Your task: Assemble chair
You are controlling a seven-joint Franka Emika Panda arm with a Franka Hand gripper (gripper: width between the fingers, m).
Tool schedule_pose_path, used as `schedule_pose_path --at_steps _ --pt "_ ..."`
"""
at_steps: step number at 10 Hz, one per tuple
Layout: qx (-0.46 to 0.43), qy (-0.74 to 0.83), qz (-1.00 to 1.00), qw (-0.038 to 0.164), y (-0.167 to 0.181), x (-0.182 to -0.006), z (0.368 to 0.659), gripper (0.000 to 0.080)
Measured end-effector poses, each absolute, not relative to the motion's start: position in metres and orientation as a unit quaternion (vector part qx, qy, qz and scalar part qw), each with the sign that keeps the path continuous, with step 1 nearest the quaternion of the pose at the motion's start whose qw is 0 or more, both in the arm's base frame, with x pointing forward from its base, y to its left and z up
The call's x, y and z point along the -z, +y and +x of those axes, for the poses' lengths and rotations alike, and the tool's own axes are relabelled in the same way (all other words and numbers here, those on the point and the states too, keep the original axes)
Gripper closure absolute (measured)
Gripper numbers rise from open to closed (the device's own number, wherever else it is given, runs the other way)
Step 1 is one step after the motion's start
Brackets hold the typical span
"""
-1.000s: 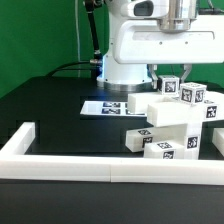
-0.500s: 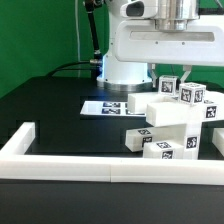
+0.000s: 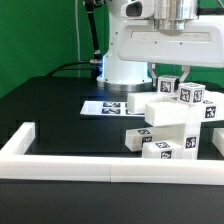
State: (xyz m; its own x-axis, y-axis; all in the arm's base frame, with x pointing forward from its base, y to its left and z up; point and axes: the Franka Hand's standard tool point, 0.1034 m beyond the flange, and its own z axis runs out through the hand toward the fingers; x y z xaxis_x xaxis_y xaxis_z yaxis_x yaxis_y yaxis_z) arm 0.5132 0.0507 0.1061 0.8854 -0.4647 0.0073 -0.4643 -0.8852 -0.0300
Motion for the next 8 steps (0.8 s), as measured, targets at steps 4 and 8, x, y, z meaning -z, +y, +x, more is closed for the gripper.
schedule_pose_path --at_steps 4,8 --pt "0.009 0.14 -0.99 0.012 0.0497 -0.1061 0.5133 0.0162" --pt "0.01 -0.015 -1.0 0.009 0.0492 -0.1061 0.5133 0.015"
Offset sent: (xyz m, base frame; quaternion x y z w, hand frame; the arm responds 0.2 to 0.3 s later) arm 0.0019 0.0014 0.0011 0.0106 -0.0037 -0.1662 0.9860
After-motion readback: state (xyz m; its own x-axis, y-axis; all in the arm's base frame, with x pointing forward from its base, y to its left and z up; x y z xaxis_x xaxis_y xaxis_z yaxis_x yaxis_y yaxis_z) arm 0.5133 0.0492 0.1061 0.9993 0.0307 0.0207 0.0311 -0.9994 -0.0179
